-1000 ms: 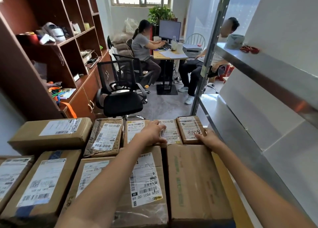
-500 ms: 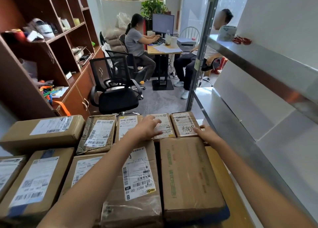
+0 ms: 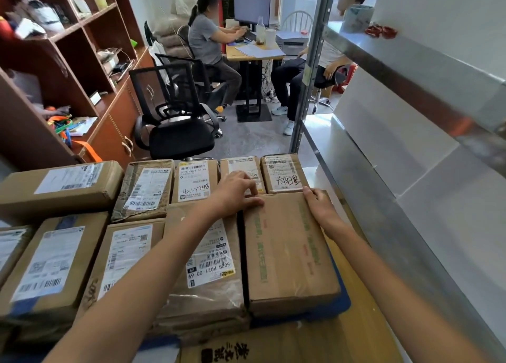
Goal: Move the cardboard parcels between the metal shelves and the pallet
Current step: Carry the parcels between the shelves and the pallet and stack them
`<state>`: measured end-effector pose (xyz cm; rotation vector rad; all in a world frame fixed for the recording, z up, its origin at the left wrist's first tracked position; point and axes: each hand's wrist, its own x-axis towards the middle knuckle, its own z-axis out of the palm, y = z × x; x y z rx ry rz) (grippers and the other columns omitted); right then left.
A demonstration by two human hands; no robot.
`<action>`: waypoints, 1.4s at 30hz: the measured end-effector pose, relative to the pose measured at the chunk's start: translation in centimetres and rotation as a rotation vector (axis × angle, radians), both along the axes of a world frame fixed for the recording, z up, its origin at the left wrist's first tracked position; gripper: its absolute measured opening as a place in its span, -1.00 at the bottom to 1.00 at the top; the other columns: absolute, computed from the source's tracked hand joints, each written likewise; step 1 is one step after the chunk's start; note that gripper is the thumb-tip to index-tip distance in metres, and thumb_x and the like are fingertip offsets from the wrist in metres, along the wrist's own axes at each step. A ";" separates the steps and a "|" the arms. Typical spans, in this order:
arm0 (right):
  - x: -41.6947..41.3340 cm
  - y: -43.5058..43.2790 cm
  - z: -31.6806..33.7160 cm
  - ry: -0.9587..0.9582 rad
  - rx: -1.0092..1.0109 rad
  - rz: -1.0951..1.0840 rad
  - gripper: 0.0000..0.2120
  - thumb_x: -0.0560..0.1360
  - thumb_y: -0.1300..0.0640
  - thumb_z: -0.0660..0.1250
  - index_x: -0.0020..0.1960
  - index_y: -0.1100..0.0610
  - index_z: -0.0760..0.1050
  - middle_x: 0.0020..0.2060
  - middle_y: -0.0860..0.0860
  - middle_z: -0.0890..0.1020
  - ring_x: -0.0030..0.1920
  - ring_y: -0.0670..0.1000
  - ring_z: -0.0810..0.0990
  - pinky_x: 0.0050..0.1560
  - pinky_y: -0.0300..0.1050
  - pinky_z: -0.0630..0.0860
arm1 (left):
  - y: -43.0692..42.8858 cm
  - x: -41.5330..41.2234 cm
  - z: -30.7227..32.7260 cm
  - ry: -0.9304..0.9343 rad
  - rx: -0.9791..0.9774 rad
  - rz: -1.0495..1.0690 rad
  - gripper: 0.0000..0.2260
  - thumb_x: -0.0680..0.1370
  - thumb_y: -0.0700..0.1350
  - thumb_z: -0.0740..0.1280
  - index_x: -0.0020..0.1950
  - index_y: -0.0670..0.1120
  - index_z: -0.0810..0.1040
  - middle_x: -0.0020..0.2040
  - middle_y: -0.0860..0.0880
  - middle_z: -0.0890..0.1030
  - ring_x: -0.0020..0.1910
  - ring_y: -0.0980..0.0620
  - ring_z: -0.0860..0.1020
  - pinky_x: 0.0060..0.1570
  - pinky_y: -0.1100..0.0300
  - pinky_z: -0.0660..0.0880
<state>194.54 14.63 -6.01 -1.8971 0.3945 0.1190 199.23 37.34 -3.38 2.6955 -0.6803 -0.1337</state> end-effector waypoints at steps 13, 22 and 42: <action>0.0 -0.3 0.1 -0.022 -0.146 0.023 -0.56 0.62 -0.13 0.05 0.37 0.12 0.33 0.21 0.10 0.53 0.03 -0.02 0.45 -0.05 -0.14 0.35 | 0.2 -1.6 0.9 -0.050 -0.059 0.111 -0.67 0.52 0.23 0.26 0.10 0.03 0.58 0.22 -0.01 0.50 0.32 0.00 0.38 0.45 -0.15 0.05; -4.5 -0.2 0.5 -0.247 -0.315 0.019 -0.64 0.60 0.00 0.16 0.36 0.09 0.34 0.29 0.09 0.46 0.25 0.06 0.45 0.20 -0.06 0.42 | 9.7 -8.1 1.9 0.061 0.000 0.045 -0.14 0.21 0.63 0.07 0.41 0.23 0.32 0.55 0.02 0.17 0.56 -0.03 -0.04 0.48 -0.20 -0.05; -19.5 15.1 3.8 -0.376 -0.554 0.147 -0.70 0.53 0.14 0.33 0.26 0.13 0.52 0.06 0.05 0.60 0.06 0.00 0.53 0.16 -0.07 0.50 | 10.6 -21.3 -2.5 0.047 -0.688 0.255 -0.71 0.60 -0.17 0.25 0.31 0.03 0.46 0.57 -0.04 0.08 0.55 -0.01 0.07 0.47 -0.09 0.21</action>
